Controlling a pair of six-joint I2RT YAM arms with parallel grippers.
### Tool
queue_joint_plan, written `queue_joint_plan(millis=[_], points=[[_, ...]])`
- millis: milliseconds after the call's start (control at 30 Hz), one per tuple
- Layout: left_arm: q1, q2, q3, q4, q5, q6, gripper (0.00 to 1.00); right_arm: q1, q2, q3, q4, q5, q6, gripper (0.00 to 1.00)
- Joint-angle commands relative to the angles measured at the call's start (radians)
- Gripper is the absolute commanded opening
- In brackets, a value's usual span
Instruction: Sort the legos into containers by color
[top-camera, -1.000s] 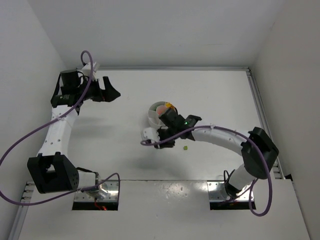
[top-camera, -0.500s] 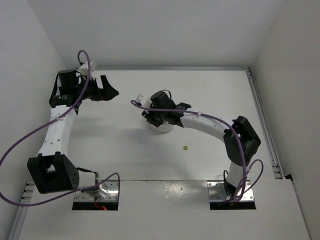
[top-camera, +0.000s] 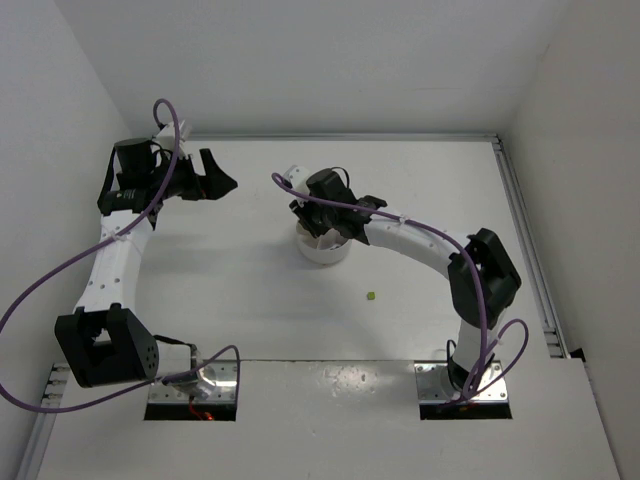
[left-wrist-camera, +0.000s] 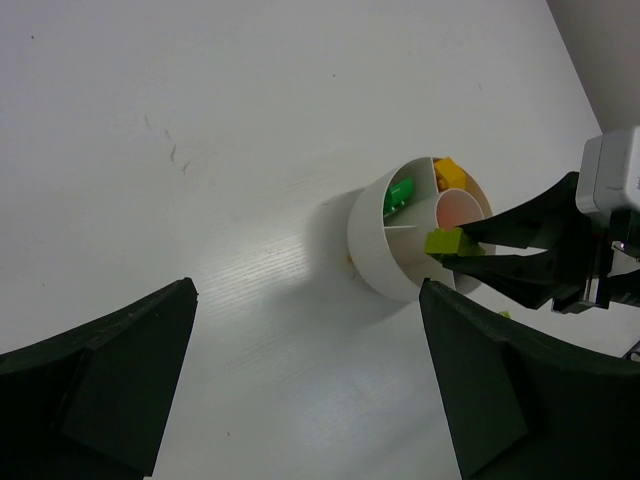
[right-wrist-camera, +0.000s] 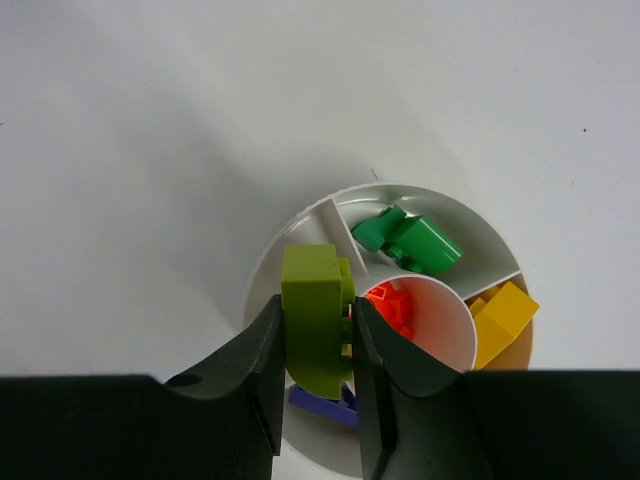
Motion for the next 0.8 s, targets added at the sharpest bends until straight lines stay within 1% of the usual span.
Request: queue_joint_plan(millis=[0,233,333,400,433,533,633,767], points=[[0.012,0.003,0.009,0.033,0.025,-0.013,1.00,-0.005,0.006,0.044,0.024,0.022,0.026,0.02],[0.022,0.003,0.000,0.033,0.034,-0.013,1.00,-0.005,0.006,0.035,0.014,0.002,0.026,0.02],[0.022,0.003,0.000,0.033,0.034,-0.013,1.00,-0.005,-0.003,0.024,0.004,0.002,0.035,0.15],[0.022,0.003,0.000,0.042,0.034,-0.013,1.00,-0.005,-0.012,0.014,0.004,-0.008,0.044,0.26],[0.022,0.003,0.000,0.042,0.034,-0.013,1.00,-0.005,-0.012,0.004,0.004,-0.008,0.053,0.37],[0.022,0.003,0.000,0.042,0.034,-0.013,1.00,-0.005,-0.012,0.004,0.004,-0.008,0.062,0.48],[0.022,0.003,0.000,0.042,0.034,-0.013,1.00,-0.005,-0.021,0.004,0.004,-0.008,0.062,0.52],[0.022,0.012,0.000,0.042,0.043,-0.022,1.00,-0.005,-0.046,0.004,0.004,-0.017,0.072,0.52]])
